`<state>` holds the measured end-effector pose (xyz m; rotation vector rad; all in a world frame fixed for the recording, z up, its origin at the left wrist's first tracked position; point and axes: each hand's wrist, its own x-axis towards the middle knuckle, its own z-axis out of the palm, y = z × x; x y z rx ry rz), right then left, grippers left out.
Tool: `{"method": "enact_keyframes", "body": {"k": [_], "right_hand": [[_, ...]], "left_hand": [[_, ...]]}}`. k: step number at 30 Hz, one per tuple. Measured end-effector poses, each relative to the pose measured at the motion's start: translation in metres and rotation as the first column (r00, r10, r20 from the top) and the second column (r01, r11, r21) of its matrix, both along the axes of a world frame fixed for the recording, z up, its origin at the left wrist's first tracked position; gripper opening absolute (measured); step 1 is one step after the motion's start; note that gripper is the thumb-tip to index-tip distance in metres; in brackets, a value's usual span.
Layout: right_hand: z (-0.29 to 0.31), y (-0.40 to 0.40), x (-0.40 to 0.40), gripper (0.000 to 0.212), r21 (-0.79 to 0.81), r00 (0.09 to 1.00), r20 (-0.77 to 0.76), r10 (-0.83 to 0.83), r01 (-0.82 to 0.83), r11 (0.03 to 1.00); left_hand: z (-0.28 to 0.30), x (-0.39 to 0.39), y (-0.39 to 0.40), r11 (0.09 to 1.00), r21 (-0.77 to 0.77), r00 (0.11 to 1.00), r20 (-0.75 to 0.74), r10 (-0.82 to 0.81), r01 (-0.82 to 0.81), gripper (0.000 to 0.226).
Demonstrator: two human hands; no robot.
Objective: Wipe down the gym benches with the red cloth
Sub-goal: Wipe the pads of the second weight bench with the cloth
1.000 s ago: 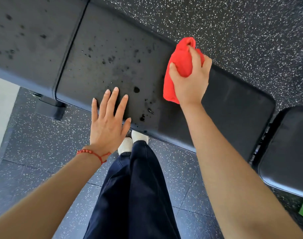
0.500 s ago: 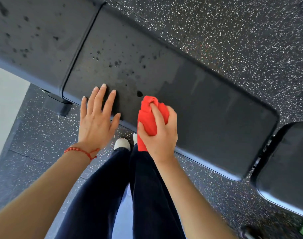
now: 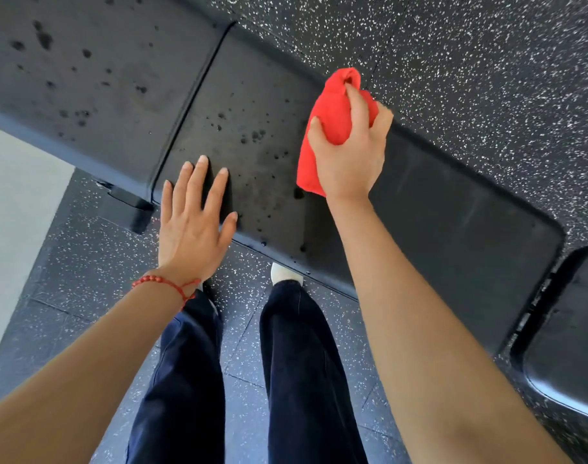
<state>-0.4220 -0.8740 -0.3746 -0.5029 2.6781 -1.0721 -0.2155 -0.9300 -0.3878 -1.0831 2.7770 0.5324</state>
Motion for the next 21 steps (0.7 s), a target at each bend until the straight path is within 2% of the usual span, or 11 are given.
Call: {"method": "enact_keyframes", "body": {"k": [5, 13, 18, 21], "right_hand": [[-0.001, 0.009, 0.031, 0.057, 0.019, 0.997, -0.022, -0.078, 0.078, 0.997], [0.003, 0.047, 0.128, 0.057, 0.070, 0.999, 0.051, 0.008, -0.011, 0.997], [0.005, 0.024, 0.097, 0.057, 0.088, 0.996, 0.056, 0.065, -0.070, 0.994], [0.005, -0.010, 0.061, 0.055, 0.054, 0.998, 0.039, -0.047, 0.045, 0.998]], "left_hand": [[0.000, 0.006, -0.006, 0.999, 0.008, 0.999, -0.033, -0.042, 0.042, 0.057], [0.002, 0.022, -0.028, 0.986, 0.017, 0.985, -0.050, -0.162, 0.163, 0.060], [-0.001, 0.038, -0.050, 0.982, -0.056, 0.983, -0.014, -0.184, 0.183, 0.060], [-0.004, 0.046, -0.061, 0.985, -0.058, 0.987, 0.002, -0.162, 0.162, 0.060]]}}
